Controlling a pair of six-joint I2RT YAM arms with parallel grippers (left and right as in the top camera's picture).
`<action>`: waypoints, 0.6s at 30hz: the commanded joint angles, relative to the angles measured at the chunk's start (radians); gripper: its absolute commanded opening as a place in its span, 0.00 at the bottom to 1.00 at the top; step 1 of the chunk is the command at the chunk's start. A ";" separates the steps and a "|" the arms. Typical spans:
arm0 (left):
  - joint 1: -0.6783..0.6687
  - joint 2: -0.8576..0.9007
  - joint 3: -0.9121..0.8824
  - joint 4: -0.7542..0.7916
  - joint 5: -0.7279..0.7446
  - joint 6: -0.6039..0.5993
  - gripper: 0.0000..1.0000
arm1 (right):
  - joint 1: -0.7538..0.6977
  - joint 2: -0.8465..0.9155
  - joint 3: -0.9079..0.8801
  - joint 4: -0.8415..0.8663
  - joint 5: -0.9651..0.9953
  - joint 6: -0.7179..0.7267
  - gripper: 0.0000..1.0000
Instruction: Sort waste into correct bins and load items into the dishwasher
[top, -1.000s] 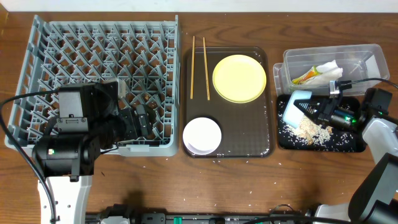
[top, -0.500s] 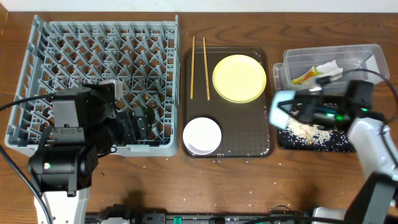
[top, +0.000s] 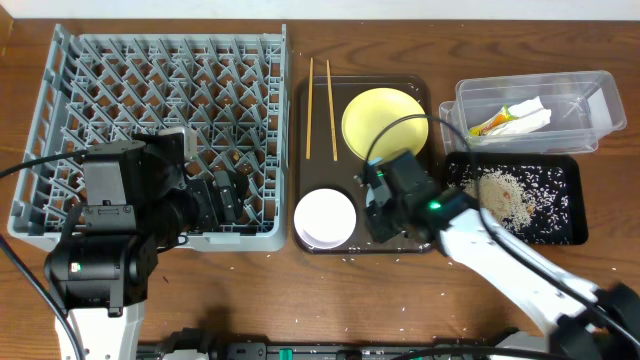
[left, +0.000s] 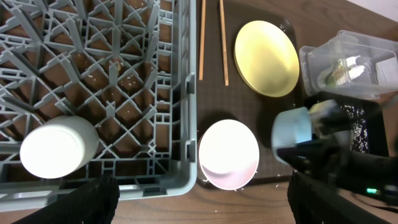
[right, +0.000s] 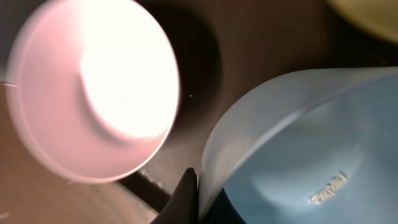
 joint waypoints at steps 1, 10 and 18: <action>-0.002 -0.002 0.018 0.001 0.017 0.017 0.87 | 0.027 0.040 0.009 0.007 0.074 0.044 0.01; -0.002 -0.002 0.018 0.001 0.017 0.017 0.87 | -0.388 -0.221 0.055 0.010 -0.624 0.011 0.01; -0.002 -0.002 0.018 0.001 0.017 0.017 0.87 | -1.040 -0.150 0.016 0.013 -1.400 -0.176 0.01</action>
